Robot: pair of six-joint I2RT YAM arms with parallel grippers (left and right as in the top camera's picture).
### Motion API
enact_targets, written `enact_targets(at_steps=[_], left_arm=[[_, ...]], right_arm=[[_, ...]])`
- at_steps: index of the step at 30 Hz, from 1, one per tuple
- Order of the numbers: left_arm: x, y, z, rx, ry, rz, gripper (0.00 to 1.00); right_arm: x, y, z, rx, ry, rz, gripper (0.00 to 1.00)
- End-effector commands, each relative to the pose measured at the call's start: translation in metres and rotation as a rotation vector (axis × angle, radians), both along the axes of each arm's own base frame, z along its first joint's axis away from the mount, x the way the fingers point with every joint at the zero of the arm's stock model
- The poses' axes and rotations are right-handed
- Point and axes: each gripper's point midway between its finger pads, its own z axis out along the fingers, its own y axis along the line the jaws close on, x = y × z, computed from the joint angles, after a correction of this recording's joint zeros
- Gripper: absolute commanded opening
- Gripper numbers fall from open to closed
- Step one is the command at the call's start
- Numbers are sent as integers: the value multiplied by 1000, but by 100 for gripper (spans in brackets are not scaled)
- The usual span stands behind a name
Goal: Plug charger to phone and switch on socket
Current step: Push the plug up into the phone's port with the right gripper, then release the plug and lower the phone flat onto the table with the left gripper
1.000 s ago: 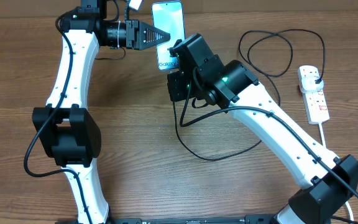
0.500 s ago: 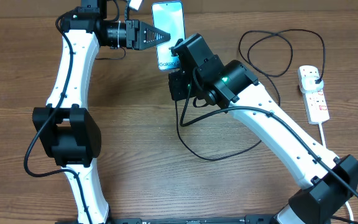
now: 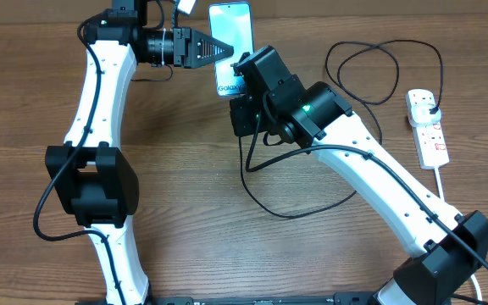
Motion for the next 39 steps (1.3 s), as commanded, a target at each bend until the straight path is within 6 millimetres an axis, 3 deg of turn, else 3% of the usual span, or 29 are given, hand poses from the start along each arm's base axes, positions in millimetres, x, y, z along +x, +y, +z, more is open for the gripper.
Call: enact_targets(at_steps=[1,16,29,31,39], left_arm=[[-11,-7,25,-25,-57,-28,4],[-8,-7,20,8,-58,-11,4],[-15,-7,24,-23,-13,-28,4],[-14,-7,23,-18,-11,-26,4],[7,4,-26,267,23,116,4]], right_arm=[[2,1,0,-5,-8,-3,4],[8,-9,-2,-50,-33,-40,4],[14,-6,4,-32,-64,-46,4],[14,-6,4,-31,-65,-46,14],[3,-13,6,-44,-36,-49,84]])
